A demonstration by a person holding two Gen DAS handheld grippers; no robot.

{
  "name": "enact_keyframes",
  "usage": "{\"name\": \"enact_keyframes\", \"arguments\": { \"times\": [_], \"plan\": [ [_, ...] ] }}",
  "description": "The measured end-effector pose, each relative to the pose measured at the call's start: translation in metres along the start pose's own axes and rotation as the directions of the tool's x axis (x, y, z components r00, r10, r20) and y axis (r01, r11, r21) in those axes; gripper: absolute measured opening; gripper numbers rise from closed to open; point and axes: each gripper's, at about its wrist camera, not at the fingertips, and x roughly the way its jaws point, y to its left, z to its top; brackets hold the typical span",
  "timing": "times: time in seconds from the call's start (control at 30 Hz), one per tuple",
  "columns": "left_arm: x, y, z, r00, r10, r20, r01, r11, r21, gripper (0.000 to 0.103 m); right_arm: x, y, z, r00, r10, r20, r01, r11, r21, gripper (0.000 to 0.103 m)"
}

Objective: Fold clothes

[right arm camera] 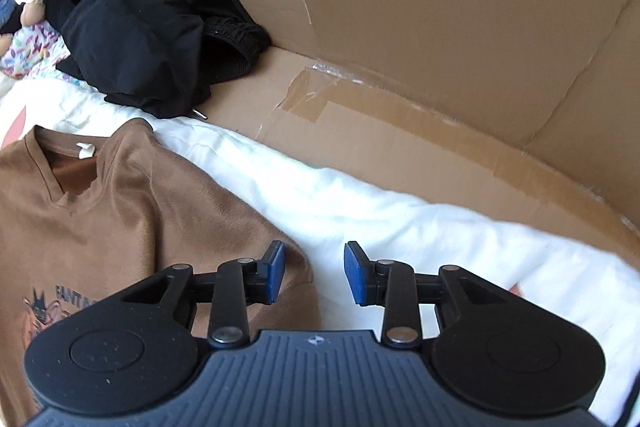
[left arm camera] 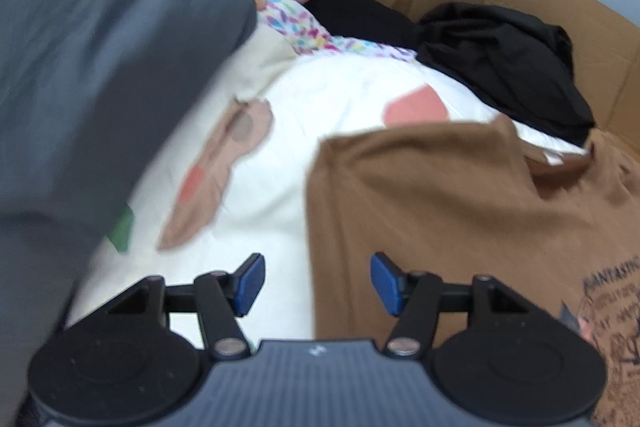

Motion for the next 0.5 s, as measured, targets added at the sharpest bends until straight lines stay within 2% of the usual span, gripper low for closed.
{"name": "enact_keyframes", "arguments": {
  "times": [0.17, 0.23, 0.3, 0.37, 0.43, 0.5],
  "plan": [
    [0.026, 0.004, 0.035, 1.0, 0.024, -0.009, -0.023, 0.999, 0.033, 0.062, 0.012, 0.006, -0.007, 0.999, 0.026, -0.03, -0.027, 1.0, -0.009, 0.033],
    [0.04, 0.003, 0.045, 1.0, 0.013, -0.024, -0.012, 0.999, 0.043, 0.062, 0.016, 0.008, -0.009, 0.999, 0.025, -0.026, -0.025, 1.0, -0.015, 0.019],
    [0.054, 0.0, 0.05, 0.999, 0.015, -0.038, -0.013, 0.999, 0.052, 0.062, 0.018, 0.009, -0.011, 0.999, 0.024, -0.025, -0.024, 0.999, -0.021, 0.013],
    [0.064, -0.002, 0.052, 0.999, 0.005, -0.042, -0.003, 0.998, 0.056, 0.062, 0.02, 0.009, -0.012, 0.999, 0.026, -0.028, -0.027, 0.999, -0.019, 0.012],
    [0.073, -0.007, 0.051, 0.998, -0.041, -0.048, 0.045, 0.996, 0.083, 0.062, 0.021, 0.007, -0.014, 0.999, 0.027, -0.03, -0.028, 1.0, -0.007, 0.012],
    [0.078, -0.012, 0.049, 0.998, -0.042, -0.053, 0.047, 0.992, 0.115, 0.06, 0.021, 0.005, -0.014, 0.999, 0.029, -0.03, -0.029, 0.999, 0.017, 0.012]
  ]
}}
